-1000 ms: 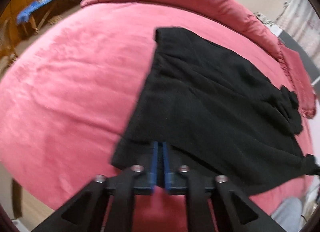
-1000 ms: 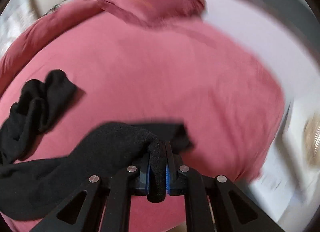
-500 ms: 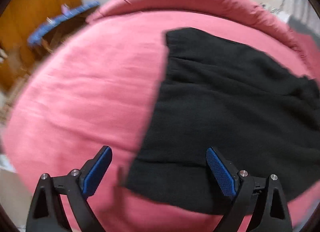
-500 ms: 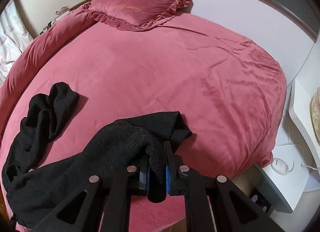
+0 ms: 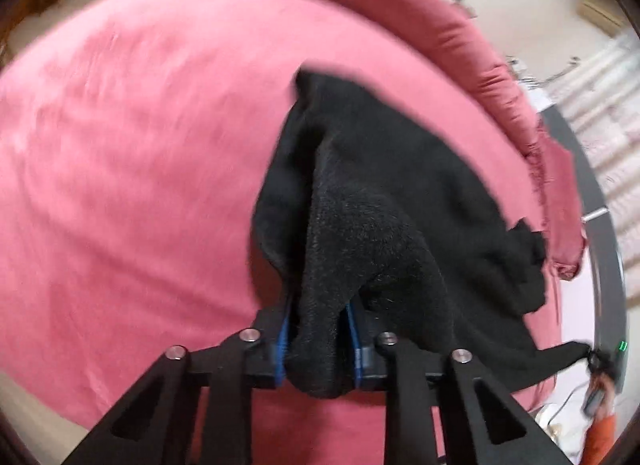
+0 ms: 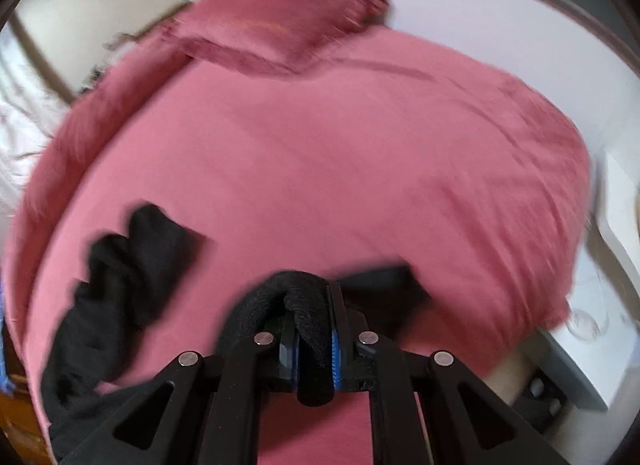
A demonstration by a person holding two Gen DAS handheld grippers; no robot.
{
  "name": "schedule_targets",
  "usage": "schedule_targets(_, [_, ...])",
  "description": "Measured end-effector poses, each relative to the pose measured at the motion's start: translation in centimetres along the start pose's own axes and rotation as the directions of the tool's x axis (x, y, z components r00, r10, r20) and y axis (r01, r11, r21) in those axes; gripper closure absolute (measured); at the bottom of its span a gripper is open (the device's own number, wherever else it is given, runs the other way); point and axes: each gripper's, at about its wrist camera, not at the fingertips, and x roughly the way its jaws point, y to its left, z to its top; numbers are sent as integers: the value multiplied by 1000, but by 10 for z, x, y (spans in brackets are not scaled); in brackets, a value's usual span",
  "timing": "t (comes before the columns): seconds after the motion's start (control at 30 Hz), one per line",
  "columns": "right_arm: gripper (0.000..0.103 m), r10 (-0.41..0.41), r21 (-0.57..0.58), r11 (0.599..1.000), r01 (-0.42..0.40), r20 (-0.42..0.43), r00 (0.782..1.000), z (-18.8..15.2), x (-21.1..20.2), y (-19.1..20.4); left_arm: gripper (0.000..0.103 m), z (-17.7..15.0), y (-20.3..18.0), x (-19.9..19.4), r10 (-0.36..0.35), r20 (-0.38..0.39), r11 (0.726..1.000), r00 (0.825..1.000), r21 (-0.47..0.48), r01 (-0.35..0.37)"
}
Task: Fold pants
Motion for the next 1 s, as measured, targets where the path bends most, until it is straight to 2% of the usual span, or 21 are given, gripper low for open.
schedule_targets(0.07, [93, 14, -70, 998, -10, 56, 998, 26, -30, 38, 85, 11, -14, -21, -16, 37, 999, 999, 34, 15])
schedule_targets(0.17, [93, 118, -98, 990, -105, 147, 982, 54, -86, 70, 85, 21, -26, -58, -45, 89, 998, 995, 52, 41])
schedule_targets(0.23, [93, 157, -119, 984, -134, 204, 966, 63, -117, 74, 87, 24, -16, -72, -56, 107, 998, 993, 26, 53])
schedule_targets(0.33, [93, 162, -146, 981, -127, 262, 951, 60, -142, 60, 93, 11, 14, -80, -9, 117, 1000, 993, -14, 11])
schedule_targets(0.37, [93, 146, -145, 983, -111, 258, 955, 54, -139, 50, 98, 13, 25, -65, 8, 104, 999, 995, -31, -5])
schedule_targets(0.4, [93, 126, -132, 986, -97, 237, 963, 46, -129, 34, 98, 5, 43, -52, 28, 61, 998, 998, -58, -25])
schedule_targets(0.47, [93, 115, -82, 991, -103, 158, 981, 26, -94, 0, 103, -17, 65, -36, 65, 2, 993, 998, -99, -65])
schedule_targets(0.53, [92, 79, -39, 996, -77, 47, 996, 0, -50, -31, 103, -32, 78, -27, 74, -42, 989, 996, -129, -79])
schedule_targets(0.57, [91, 7, -42, 999, -8, -29, 1000, -18, -18, -51, 103, -37, 82, -24, 92, -55, 986, 994, -137, -99])
schedule_targets(0.6, [83, -91, -46, 995, 86, -100, 991, -37, 10, -68, 103, -42, 87, -22, 109, -61, 983, 992, -142, -117])
schedule_targets(0.63, [81, -168, -59, 985, 160, -160, 973, -53, 32, -82, 103, -45, 90, -19, 126, -58, 980, 990, -148, -133])
schedule_targets(0.67, [75, -213, -64, 977, 204, -188, 959, -65, 44, -91, 103, -45, 96, -25, 147, -51, 977, 988, -151, -153])
schedule_targets(0.7, [70, -255, -53, 967, 250, -200, 946, -79, 55, -103, 103, -44, 98, -30, 176, -40, 972, 984, -152, -180])
schedule_targets(0.77, [68, -298, -21, 954, 299, -170, 939, -87, 55, -111, 103, -36, 90, -43, 199, 16, 972, 980, -132, -195])
schedule_targets(0.8, [68, -307, 1, 951, 310, -144, 941, -88, 50, -112, 103, -32, 73, -47, 207, 59, 976, 977, -86, -201])
schedule_targets(0.87, [67, -292, 44, 955, 294, -55, 955, -83, 34, -107, 97, -35, 44, -44, 223, 75, 974, 972, 23, -226])
schedule_targets(0.9, [65, -263, 56, 963, 263, -13, 965, -82, 27, -101, 87, -43, 18, -32, 213, 62, 968, 975, 120, -219])
schedule_targets(0.93, [64, -203, 57, 978, 202, 15, 979, -84, 20, -94, 73, -51, 2, -23, 195, 44, 962, 980, 185, -199])
schedule_targets(0.97, [64, -154, 49, 987, 153, 25, 988, -86, 17, -87, 65, -61, -12, -13, 186, 23, 952, 982, 245, -186])
schedule_targets(1.0, [62, -83, 27, 996, 82, 38, 996, -91, 14, -78, 52, -70, -25, -2, 189, 3, 940, 982, 290, -182])
